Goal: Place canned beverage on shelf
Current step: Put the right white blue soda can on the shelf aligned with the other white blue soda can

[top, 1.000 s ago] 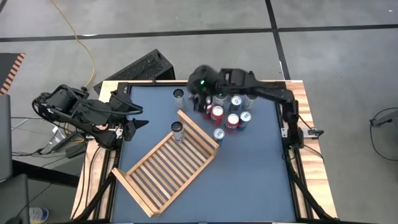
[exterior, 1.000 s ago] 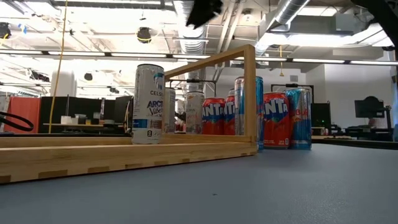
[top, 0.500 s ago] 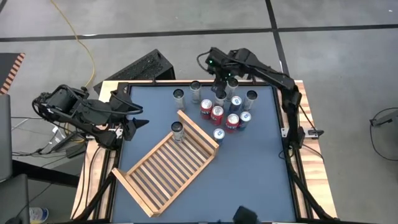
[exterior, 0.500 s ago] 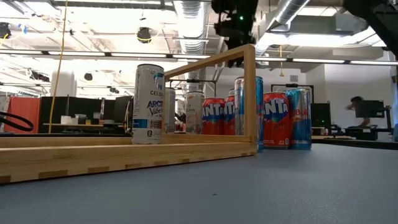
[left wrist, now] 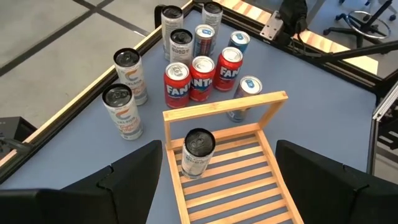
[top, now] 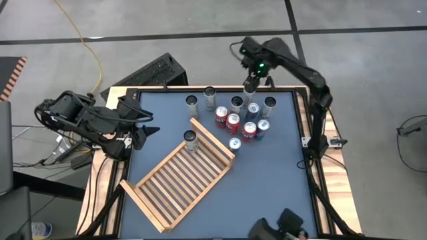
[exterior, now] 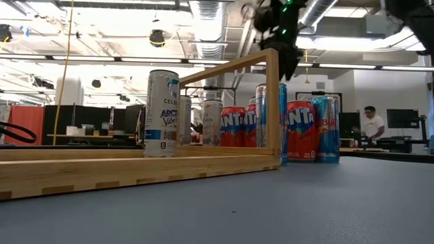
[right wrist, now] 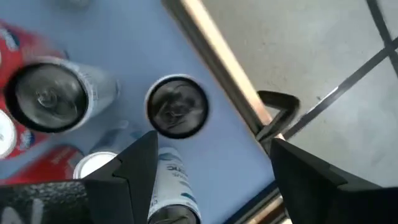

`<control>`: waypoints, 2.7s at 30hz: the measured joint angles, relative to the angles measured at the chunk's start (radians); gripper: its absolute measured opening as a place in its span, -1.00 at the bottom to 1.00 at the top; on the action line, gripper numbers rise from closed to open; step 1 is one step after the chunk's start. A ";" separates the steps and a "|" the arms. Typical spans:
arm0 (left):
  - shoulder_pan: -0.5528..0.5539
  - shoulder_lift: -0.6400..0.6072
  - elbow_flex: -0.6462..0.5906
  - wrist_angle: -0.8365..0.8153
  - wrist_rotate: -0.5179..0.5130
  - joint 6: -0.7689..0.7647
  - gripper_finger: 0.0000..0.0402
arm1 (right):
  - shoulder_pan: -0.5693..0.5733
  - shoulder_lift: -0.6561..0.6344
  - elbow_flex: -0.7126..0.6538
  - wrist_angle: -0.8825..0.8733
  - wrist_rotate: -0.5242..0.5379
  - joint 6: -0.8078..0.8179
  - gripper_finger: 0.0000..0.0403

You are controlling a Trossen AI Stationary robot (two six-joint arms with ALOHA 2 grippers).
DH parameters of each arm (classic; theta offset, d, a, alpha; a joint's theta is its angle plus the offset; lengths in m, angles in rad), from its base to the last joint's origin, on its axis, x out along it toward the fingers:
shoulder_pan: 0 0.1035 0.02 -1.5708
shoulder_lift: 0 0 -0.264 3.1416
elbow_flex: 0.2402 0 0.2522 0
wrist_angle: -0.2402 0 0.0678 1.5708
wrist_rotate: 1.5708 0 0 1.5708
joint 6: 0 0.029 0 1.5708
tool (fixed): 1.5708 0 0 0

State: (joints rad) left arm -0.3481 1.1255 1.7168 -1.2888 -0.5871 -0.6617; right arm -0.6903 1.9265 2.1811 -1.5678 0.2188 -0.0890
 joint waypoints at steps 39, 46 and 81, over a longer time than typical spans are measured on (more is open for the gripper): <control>0.000 0.000 0.000 0.000 -0.011 -0.040 0.51 | 0.089 -0.579 -0.832 0.330 0.006 0.370 0.37; 0.000 0.000 0.000 0.001 -0.011 -0.042 0.51 | 0.089 -0.532 -0.832 0.335 -0.040 0.323 0.40; 0.001 0.000 0.000 0.000 -0.016 0.000 0.51 | 0.012 -0.432 -0.885 0.376 -0.087 0.264 0.53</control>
State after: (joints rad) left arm -0.3473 1.1258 1.7168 -1.2892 -0.6029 -0.6615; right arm -0.6779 1.4944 1.2962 -1.1917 0.1314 0.1753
